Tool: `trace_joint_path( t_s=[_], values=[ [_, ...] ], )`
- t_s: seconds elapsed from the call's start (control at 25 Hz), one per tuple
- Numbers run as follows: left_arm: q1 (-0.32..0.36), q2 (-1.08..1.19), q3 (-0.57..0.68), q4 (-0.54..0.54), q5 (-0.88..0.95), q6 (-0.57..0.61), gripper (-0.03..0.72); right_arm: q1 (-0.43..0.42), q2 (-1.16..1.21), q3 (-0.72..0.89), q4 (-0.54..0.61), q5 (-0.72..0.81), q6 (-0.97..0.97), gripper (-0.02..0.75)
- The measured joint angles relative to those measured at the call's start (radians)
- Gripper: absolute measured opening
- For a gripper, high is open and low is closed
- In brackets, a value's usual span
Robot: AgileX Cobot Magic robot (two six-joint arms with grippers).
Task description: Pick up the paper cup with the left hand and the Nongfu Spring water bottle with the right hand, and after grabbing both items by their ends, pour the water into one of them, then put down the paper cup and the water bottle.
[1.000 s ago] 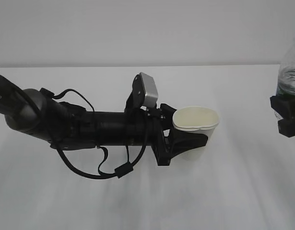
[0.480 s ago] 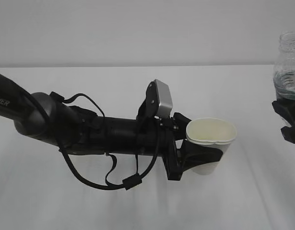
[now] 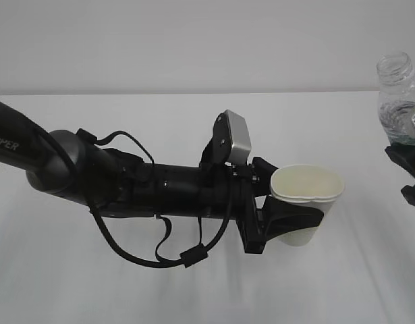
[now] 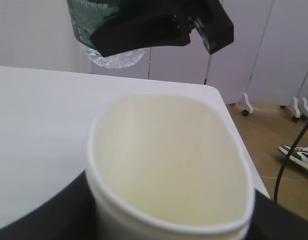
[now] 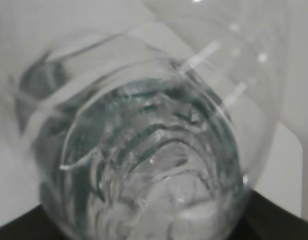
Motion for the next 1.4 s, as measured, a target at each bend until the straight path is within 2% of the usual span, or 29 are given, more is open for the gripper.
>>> trace_joint_path(
  t_s=[0.68,1.4],
  values=[
    [0.0,0.0,-0.004,-0.069,-0.023,0.0,0.43,0.0,0.0,0.0,0.0,0.002,-0.179,0.417],
    [-0.008,0.0,-0.004,-0.042,-0.035,0.0,0.43,0.0,0.0,0.0,0.0,0.002,-0.386,0.416]
  ],
)
